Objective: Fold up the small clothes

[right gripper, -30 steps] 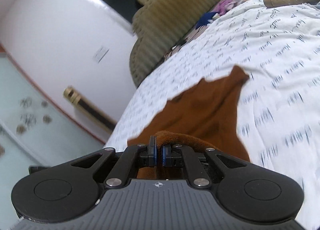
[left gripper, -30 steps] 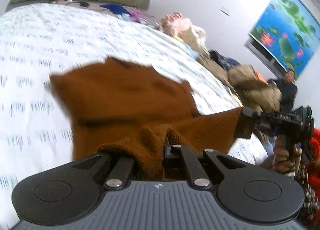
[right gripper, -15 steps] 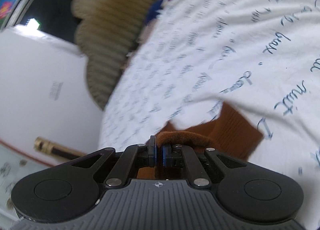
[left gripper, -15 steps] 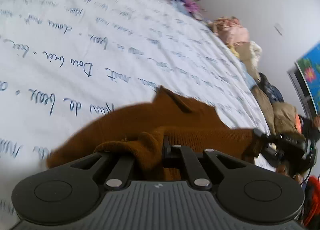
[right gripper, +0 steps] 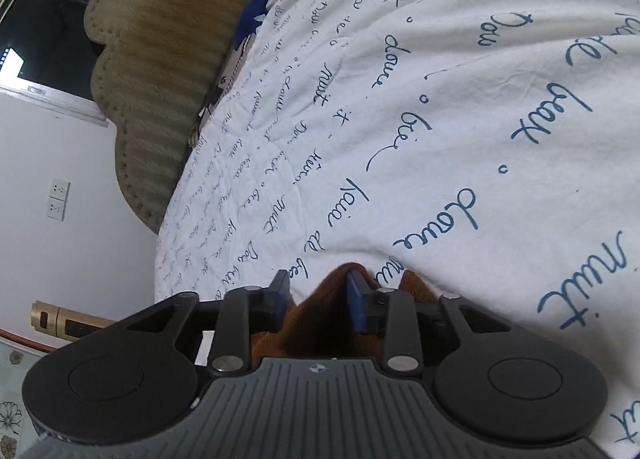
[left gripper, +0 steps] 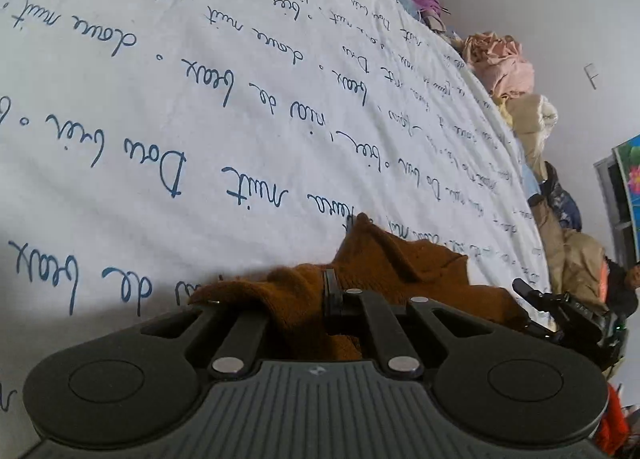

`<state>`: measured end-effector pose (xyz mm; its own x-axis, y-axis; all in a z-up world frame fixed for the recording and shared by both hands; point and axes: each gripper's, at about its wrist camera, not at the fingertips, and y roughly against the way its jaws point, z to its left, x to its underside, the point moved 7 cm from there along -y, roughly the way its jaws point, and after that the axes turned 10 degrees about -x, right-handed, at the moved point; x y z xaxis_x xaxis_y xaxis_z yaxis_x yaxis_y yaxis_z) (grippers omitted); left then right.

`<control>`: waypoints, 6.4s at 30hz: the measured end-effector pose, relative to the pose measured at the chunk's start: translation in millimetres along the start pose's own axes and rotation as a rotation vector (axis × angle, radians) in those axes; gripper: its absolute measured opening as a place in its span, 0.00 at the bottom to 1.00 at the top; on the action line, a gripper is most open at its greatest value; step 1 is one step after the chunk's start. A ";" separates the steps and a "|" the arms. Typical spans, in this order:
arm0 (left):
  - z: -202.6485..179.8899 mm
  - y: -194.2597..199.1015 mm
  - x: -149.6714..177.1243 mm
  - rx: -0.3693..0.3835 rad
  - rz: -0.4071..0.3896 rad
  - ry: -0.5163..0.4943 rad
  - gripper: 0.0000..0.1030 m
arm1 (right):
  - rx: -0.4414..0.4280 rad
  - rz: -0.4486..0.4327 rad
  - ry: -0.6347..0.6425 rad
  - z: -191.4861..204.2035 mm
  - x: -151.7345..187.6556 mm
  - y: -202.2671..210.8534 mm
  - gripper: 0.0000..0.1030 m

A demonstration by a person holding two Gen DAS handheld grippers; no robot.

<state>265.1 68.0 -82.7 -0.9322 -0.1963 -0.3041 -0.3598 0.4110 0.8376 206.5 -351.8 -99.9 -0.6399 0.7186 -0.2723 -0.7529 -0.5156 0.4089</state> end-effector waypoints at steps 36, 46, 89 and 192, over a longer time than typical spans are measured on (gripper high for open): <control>31.3 48.0 -13.5 0.063 -0.095 0.207 0.07 | -0.016 -0.096 -0.066 8.7 -8.9 -22.1 0.16; 9.2 87.2 22.3 0.021 -0.192 0.009 0.07 | 0.024 -0.053 0.124 26.1 0.9 42.7 0.41; -11.7 126.4 157.2 -0.044 -0.254 -0.384 0.07 | 0.059 0.186 0.629 110.5 149.6 43.9 0.50; 63.5 68.8 105.5 -0.328 -0.355 -0.196 0.92 | 0.329 0.165 0.883 146.9 254.4 10.2 0.61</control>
<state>139.4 132.2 -85.9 -0.7559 -0.0900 -0.6484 -0.6534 0.0426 0.7558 58.5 -105.7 -37.0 -0.7201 -0.0327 -0.6931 -0.6480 -0.3256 0.6886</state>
